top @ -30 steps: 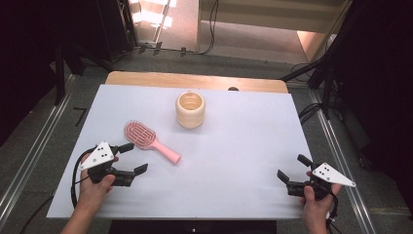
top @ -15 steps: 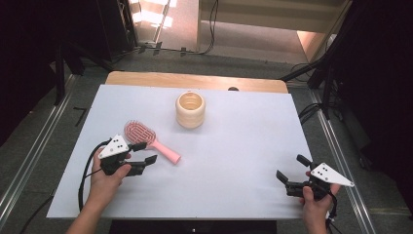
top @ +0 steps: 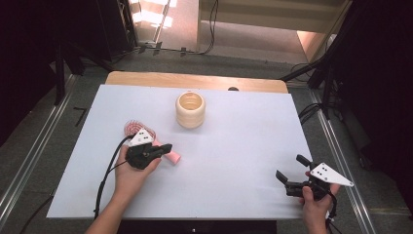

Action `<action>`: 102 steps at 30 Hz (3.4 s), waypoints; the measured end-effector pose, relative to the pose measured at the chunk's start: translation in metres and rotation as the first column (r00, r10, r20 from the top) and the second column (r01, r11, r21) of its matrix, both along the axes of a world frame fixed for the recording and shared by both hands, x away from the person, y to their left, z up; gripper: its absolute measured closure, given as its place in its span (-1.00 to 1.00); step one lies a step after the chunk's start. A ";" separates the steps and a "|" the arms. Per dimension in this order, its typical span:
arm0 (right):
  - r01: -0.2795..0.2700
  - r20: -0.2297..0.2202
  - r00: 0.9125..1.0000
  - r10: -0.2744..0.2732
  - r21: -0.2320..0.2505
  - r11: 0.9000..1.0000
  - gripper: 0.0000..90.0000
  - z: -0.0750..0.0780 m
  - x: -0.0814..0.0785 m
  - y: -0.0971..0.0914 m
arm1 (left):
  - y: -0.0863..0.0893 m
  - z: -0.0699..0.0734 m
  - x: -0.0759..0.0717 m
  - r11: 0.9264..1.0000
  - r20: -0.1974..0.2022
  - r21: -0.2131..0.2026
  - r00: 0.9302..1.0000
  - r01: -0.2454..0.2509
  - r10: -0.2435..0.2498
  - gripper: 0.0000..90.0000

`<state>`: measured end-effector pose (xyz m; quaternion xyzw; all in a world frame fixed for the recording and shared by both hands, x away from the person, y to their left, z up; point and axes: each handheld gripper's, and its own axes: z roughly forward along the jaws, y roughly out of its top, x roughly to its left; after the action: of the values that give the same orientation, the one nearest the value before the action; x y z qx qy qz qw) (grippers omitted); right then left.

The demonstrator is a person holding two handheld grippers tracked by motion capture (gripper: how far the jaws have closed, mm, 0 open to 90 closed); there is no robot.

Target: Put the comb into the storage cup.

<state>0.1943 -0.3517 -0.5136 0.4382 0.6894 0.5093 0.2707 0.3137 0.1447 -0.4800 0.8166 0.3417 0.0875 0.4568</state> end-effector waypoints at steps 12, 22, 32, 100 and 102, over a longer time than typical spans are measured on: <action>-0.003 0.002 1.000 0.003 -0.001 1.000 -1.00 0.000 0.000 0.000 | -0.034 -0.011 0.009 0.995 -0.072 0.101 0.997 0.015 -0.008 1.00; 0.000 0.000 1.000 0.000 -0.007 1.000 -1.00 -0.001 0.001 0.001 | -0.032 -0.013 0.006 0.992 -0.103 0.121 0.995 0.022 -0.010 1.00; 0.003 -0.001 1.000 -0.003 -0.008 1.000 -1.00 -0.001 0.001 0.001 | -0.011 -0.011 -0.014 0.991 -0.134 0.122 0.991 0.047 -0.031 1.00; 0.008 0.000 1.000 -0.008 -0.019 1.000 -1.00 -0.001 0.003 0.002 | 0.114 0.020 0.003 0.903 -0.268 0.416 0.933 -0.112 0.239 -1.00; 0.008 0.000 1.000 -0.008 -0.019 1.000 -1.00 -0.002 0.003 0.002 | 0.112 0.019 0.006 0.898 -0.279 0.428 0.931 -0.100 0.237 -1.00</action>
<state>0.1972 -0.3493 -0.5152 0.4383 0.6925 0.5016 0.2771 0.3201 0.2570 -0.4608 0.8636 0.4565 0.0612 0.2052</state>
